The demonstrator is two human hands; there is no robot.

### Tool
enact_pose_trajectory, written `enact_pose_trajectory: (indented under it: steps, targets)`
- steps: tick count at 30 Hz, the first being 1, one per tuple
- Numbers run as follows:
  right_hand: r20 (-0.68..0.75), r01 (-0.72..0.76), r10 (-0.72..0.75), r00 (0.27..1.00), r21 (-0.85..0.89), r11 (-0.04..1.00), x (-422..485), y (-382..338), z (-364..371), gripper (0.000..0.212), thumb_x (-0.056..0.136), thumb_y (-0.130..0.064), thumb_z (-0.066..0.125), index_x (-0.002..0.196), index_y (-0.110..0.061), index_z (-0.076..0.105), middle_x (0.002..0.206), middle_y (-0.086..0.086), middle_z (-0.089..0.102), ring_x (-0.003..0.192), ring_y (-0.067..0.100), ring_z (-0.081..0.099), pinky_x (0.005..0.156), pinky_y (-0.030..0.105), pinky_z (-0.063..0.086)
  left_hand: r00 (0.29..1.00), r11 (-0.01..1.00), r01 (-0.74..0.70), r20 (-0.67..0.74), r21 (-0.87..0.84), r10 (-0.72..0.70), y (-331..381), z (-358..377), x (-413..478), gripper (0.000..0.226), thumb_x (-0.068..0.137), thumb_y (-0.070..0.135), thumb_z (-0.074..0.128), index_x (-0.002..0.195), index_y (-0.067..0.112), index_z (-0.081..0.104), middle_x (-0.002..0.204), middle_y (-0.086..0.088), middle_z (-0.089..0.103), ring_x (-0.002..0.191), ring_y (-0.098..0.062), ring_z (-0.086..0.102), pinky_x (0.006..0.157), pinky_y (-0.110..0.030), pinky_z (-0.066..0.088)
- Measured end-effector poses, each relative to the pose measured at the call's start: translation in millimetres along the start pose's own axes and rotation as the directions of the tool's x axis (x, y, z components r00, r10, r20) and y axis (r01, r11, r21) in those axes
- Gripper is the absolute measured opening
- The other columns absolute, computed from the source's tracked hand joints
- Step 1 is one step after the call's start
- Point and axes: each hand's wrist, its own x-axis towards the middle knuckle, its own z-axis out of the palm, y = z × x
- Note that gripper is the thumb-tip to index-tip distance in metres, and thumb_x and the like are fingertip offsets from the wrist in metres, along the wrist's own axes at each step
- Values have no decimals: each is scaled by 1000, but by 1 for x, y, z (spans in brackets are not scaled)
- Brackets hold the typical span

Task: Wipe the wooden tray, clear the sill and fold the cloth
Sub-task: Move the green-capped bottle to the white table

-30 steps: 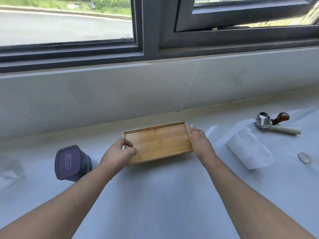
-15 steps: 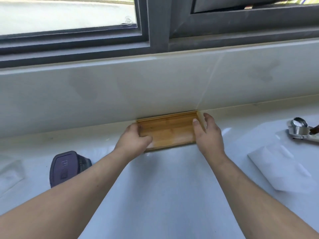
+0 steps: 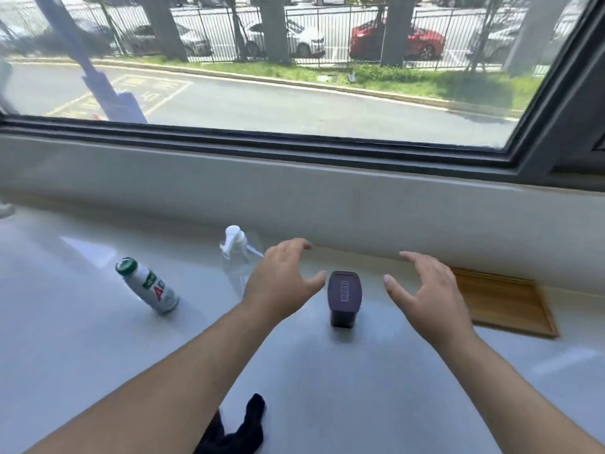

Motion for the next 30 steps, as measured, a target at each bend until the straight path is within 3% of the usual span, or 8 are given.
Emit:
enact_pose_trajectory:
  steps: [4, 8, 14, 20, 24, 27, 30]
  targets:
    - [49, 116, -116, 992, 1, 993, -32, -105, 45, 55, 91, -43, 72, 140, -20, 60, 140, 2, 63, 135, 23, 46, 110, 38, 36, 992, 994, 107, -69, -38, -109, -100, -74, -64, 49, 82, 58, 69, 125, 36, 61, 124, 18, 67, 111, -11, 61, 82, -34, 49]
    - [109, 170, -172, 979, 32, 985, -79, -192, 103, 55, 91, -42, 73, 139, -18, 61, 139, 2, 63, 136, 22, 48, 112, 37, 36, 977, 980, 198, -79, -35, -200, -199, -135, -131, 53, 78, 69, 60, 122, 40, 58, 114, 22, 58, 102, -7, 60, 74, -34, 51]
    - [249, 149, -162, 955, 73, 986, -131, -277, 188, 57, 95, -54, 64, 143, -27, 54, 144, -6, 57, 139, 17, 43, 110, 37, 39, 930, 936, 349, -104, -38, -351, -312, -200, -185, 49, 81, 66, 66, 123, 41, 57, 126, 18, 63, 107, -8, 60, 79, -35, 53]
    - [344, 79, -105, 933, 88, 993, -130, -311, 249, 57, 94, -56, 63, 144, -30, 53, 145, -9, 55, 139, 14, 43, 107, 33, 41, 900, 898, 431, -39, -85, -435, -358, -202, -167, 60, 81, 63, 72, 131, 36, 54, 138, 11, 60, 112, -13, 61, 84, -40, 58]
    - [426, -147, 49, 903, 199, 969, -99, -319, 292, 52, 93, -53, 61, 142, -36, 53, 140, -10, 56, 121, 10, 57, 92, 35, 52, 889, 877, 456, 27, -153, -458, -372, -187, -127, 73, 78, 65, 75, 140, 37, 47, 147, 12, 54, 108, -12, 62, 87, -42, 58]
    - [555, -399, 181, 812, 301, 866, -68, -323, 333, 53, 93, -46, 59, 145, -40, 49, 137, -10, 57, 103, 3, 61, 78, 32, 53, 874, 837, 485, 101, -253, -476, -382, -173, -87, 94, 65, 73, 75, 146, 39, 41, 151, 15, 50, 112, -11, 61, 78, -35, 56]
    - [683, -639, 274, 678, 361, 679, -40, -324, 377, 56, 97, -33, 58, 151, -36, 44, 123, -8, 60, 105, 20, 68, 90, 37, 59, 861, 810, 508, 139, -293, -490, -394, -153, -45, 104, 68, 68, 83, 154, 39, 34, 158, 12, 46, 121, -16, 62, 82, -34, 50]
